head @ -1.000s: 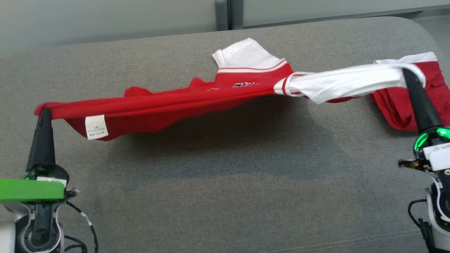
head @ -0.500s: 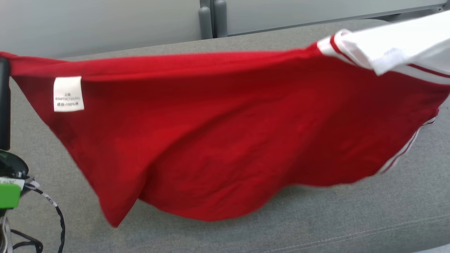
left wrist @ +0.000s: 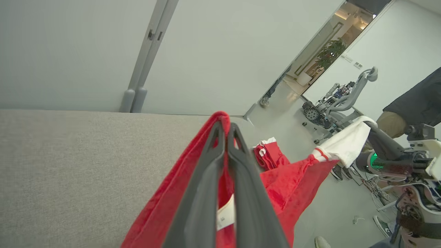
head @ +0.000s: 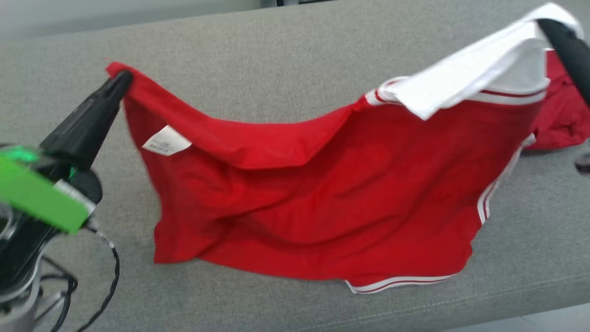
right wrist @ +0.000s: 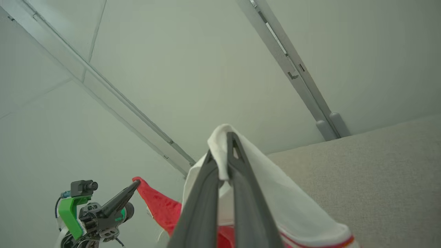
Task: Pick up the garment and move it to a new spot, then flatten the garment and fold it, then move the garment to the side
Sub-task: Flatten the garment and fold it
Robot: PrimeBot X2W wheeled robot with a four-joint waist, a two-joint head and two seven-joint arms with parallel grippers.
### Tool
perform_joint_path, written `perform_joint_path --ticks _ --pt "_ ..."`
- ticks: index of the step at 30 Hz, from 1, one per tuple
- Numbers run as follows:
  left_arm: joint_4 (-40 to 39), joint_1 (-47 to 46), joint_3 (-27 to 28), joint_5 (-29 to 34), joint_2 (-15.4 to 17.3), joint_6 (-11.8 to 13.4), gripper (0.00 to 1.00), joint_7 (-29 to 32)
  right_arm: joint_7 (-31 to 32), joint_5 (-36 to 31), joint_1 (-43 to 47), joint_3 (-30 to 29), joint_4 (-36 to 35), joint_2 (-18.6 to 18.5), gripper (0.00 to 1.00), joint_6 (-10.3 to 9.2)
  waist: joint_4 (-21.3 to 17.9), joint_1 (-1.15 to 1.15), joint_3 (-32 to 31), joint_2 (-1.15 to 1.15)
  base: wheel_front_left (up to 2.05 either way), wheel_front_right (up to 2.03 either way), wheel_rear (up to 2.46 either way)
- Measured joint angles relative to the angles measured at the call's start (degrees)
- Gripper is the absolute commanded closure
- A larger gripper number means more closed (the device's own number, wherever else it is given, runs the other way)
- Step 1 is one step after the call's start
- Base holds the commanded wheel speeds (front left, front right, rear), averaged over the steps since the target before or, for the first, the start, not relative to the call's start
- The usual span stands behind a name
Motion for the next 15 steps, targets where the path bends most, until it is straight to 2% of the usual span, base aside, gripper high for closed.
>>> perform_joint_path --ticks 3,5,8,11,13,15 --pt "8.45 -5.87 -4.26 0.7 -0.09 0.62 1.0 2.98 1.53 -1.85 -5.61 3.98 8.84 1.63 1.0 -0.21 0.46 0.0 2.21 0.0 0.0 0.0 0.0" --pt "13.95 -10.34 -6.87 1.68 -1.81 0.98 1.0 4.02 1.93 -3.92 -10.03 5.47 15.88 5.26 1.0 -0.2 0.87 0.0 3.71 0.0 0.0 0.0 0.0" --pt "20.64 -18.75 -8.87 7.69 -3.08 0.99 1.0 3.55 0.16 -11.59 -17.8 3.77 25.92 10.58 1.0 -0.2 1.62 0.01 5.99 0.0 0.0 0.0 0.0" --pt "23.82 -29.59 -8.5 13.4 -8.08 0.99 1.0 -2.03 -5.21 -21.73 -28.75 -1.6 31.83 15.39 1.0 -0.2 2.54 0.01 8.26 0.0 0.0 0.0 0.0" --pt "23.63 -36.69 -7.42 16.12 -11.55 0.99 1.0 -6.76 -8.2 -26.91 -36.22 -2.96 32.11 17.4 1.0 -0.2 3.22 0.01 9.78 0.0 0.0 0.0 0.0" --pt "21.97 -43.04 -6.26 18.8 -13.57 0.41 1.0 -12.57 -10.88 -29.02 -43.96 -1.96 30.85 19.86 1.0 -0.19 3.82 0.01 11.36 0.0 0.0 0.0 0.0"
